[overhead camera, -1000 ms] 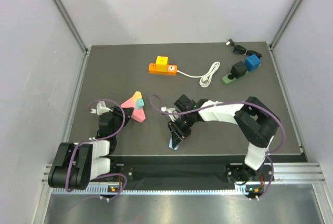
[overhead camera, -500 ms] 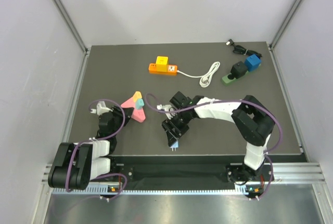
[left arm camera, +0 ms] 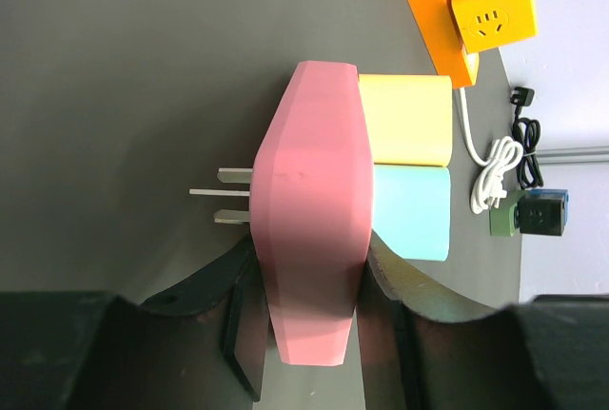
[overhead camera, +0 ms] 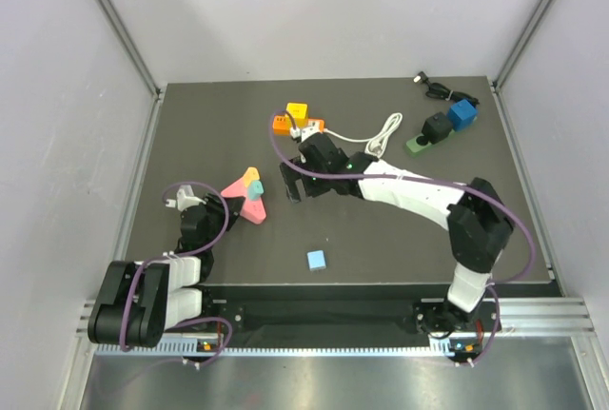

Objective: Pull the plug off the socket

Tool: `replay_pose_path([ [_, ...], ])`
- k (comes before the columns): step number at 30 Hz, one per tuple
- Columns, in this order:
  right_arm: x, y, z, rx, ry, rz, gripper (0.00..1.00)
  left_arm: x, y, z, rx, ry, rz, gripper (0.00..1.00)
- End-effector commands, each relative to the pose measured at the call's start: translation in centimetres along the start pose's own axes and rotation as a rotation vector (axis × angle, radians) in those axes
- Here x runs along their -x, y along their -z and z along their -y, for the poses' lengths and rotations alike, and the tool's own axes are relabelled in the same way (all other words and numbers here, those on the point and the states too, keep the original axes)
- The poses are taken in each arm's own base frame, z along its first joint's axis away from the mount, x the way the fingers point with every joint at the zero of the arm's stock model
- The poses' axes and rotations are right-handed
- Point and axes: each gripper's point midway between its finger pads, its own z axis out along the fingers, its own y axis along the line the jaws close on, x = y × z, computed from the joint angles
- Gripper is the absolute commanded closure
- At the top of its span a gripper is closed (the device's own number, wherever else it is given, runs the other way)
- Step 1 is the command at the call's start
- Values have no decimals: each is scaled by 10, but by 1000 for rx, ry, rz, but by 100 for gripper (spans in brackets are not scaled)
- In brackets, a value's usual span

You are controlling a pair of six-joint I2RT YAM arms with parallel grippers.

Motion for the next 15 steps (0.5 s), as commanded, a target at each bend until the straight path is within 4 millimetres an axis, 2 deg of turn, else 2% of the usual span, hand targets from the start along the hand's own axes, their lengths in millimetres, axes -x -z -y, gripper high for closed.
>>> replay_pose_path([
  [1, 72, 30, -30, 19, -181, 387, 0, -25, 16, -53, 164, -26, -63, 100],
  [2, 73, 28, -39, 65, -195, 395, 0, -26, 16, -53, 163, -25, -66, 100],
  [5, 78, 7, -53, 102, -234, 372, 0, -25, 16, -53, 164, -24, -64, 100],
  [6, 81, -7, -64, 132, -231, 339, 2, -26, 16, -53, 162, -24, -65, 100],
  [9, 83, -28, -83, 171, -219, 320, 5, -25, 16, -53, 162, -30, -65, 100],
  [15, 85, -49, -89, 163, -255, 313, 8, -26, 16, -51, 157, -33, -70, 100],
])
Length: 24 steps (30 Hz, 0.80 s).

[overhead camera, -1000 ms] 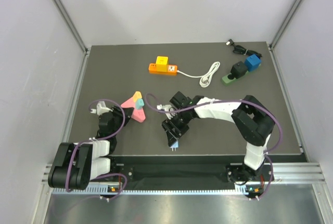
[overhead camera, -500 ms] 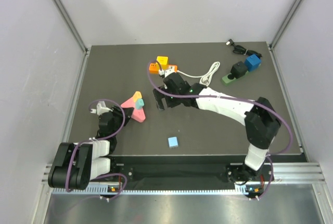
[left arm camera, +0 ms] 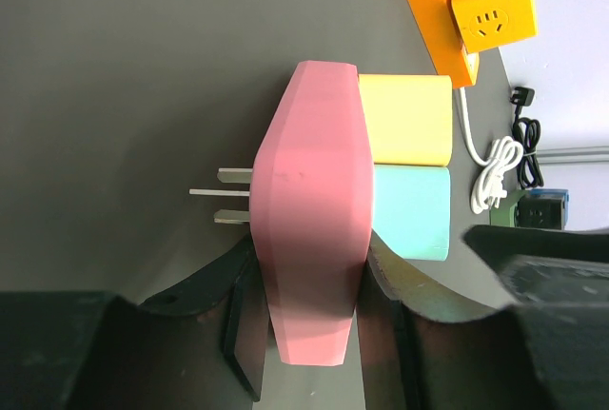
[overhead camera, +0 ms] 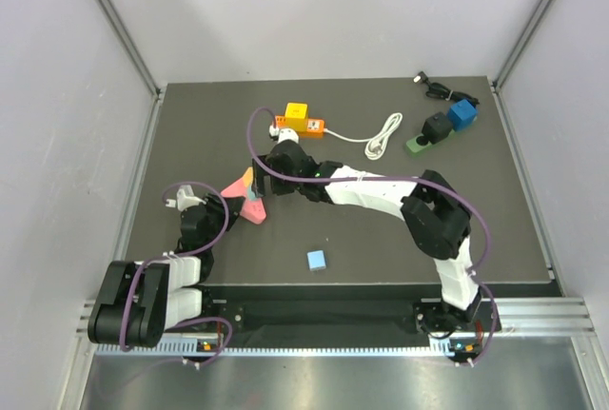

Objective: Pull the plug off the socket

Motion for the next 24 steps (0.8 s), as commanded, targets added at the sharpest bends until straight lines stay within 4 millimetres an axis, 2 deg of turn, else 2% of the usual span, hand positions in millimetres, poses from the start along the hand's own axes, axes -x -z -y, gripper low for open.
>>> replay_pose_path([
  [1, 28, -2, -34, 82, -45, 80, 7, -26, 16, -52, 160, -34, -70, 100],
  [2, 21, -7, -36, 104, -45, 57, 8, -26, 16, -52, 161, -35, -71, 100],
  [6, 15, -16, -43, 132, -64, 42, 12, -26, 15, -52, 159, -37, -74, 100],
  [11, 7, -24, -39, 108, -76, 21, 18, -26, 15, -52, 160, -39, -73, 100],
  [24, -6, -44, -38, 66, -82, -16, 46, -26, 15, -51, 156, -45, -74, 100],
])
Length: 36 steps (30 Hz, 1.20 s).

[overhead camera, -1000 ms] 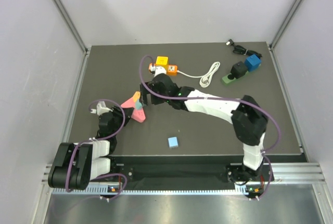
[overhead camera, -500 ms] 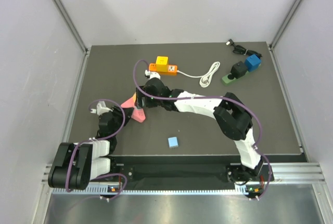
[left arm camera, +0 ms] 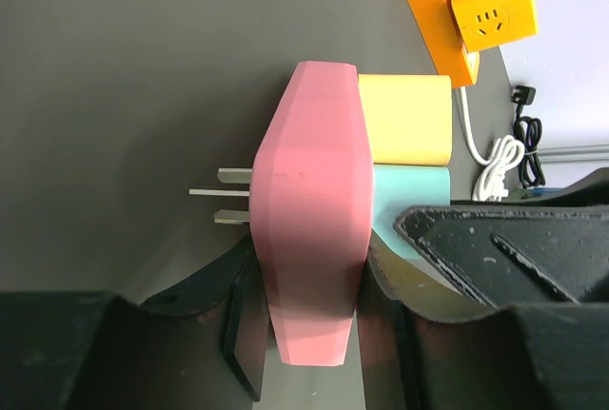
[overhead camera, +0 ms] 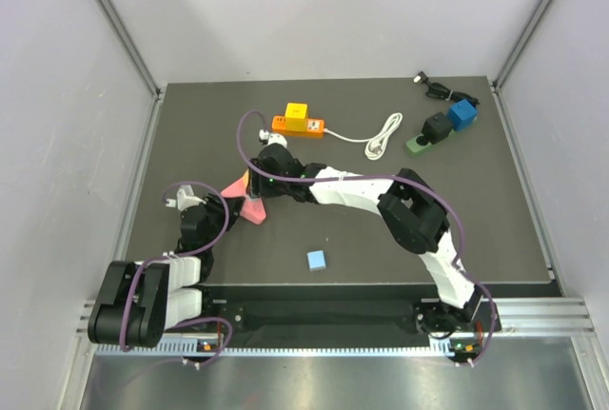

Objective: Pull the plug off the socket

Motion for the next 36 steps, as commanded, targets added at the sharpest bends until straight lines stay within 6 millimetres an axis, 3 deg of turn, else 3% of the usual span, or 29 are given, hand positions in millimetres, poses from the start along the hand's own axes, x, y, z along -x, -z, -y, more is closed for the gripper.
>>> replay_pose_path([
  [1, 14, -1, -24, 32, -11, 36, 47, -27, 15, -51, 156, -38, -75, 100],
  [14, 10, -9, -23, -8, -38, 33, 57, -27, 16, -52, 157, -45, -80, 100],
  [17, 16, -9, -21, -37, -45, 44, 67, -27, 15, -52, 157, -47, -78, 100],
  [24, 26, 0, -20, -74, -61, 53, 100, -26, 15, -51, 156, -46, -71, 100],
  [33, 46, 21, -30, -65, -83, 97, 100, -30, 17, -59, 197, -25, -78, 100],
  [34, 51, 29, -34, -53, -85, 111, 100, -22, 10, -48, 182, -19, -58, 100],
  [36, 58, 36, -38, -38, -98, 134, 100, -22, 10, -51, 204, -6, -63, 100],
])
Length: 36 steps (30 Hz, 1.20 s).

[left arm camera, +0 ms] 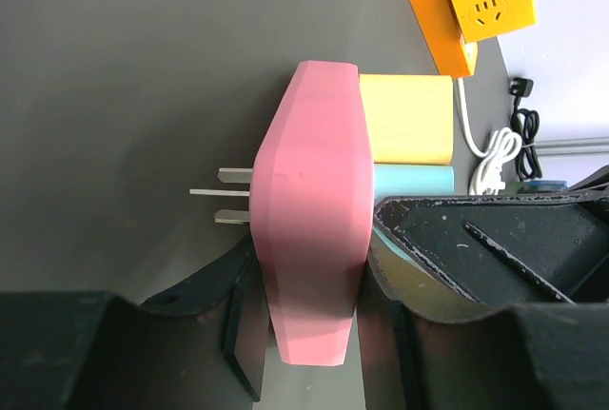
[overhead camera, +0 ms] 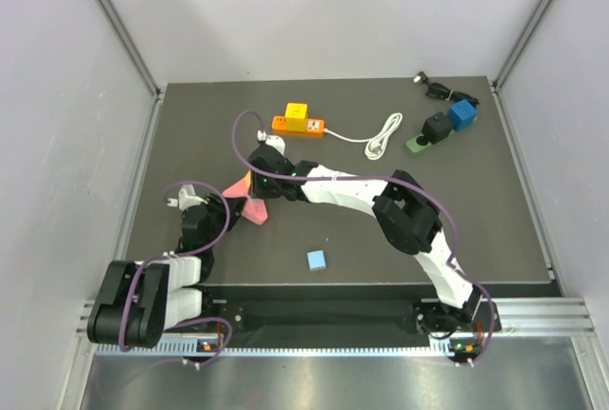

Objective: Pull the plug off the socket

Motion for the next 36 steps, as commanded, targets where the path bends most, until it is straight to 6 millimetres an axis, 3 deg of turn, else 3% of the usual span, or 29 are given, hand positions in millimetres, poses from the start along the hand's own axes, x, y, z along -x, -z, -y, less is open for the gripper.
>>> replay_pose_path([
  [1, 62, 53, -36, 85, -51, 166, 100, -17, 9, -52, 208, -6, -42, 100],
  [6, 76, 74, -33, 129, -152, 276, 100, -15, 8, -53, 221, -1, -18, 100],
  [9, 80, 87, -19, 139, -207, 394, 100, -15, 7, -53, 235, -10, -23, 100],
  [14, 81, 80, -21, 139, -181, 338, 100, -17, 8, -52, 229, -34, -19, 100],
  [17, 71, 71, -24, 124, -152, 265, 100, -16, 7, -51, 232, -37, -16, 100],
  [22, 53, 62, -12, 94, -168, 229, 100, -16, 7, -52, 244, -33, -7, 100],
  [28, 57, 77, -10, 88, -119, 244, 100, -17, 7, -51, 240, -40, -8, 100],
  [33, 57, 96, 14, 71, 48, 209, 100, -19, 8, -50, 221, -68, -21, 100],
  [34, 47, 103, 14, 131, 85, 162, 100, -19, 8, -49, 213, -74, -20, 100],
  [35, 43, 106, 21, 143, 139, 139, 100, -19, 8, -48, 209, -81, -24, 100],
  [36, 41, 112, 41, 126, 138, 120, 100, -20, 8, -48, 208, -84, -27, 100],
])
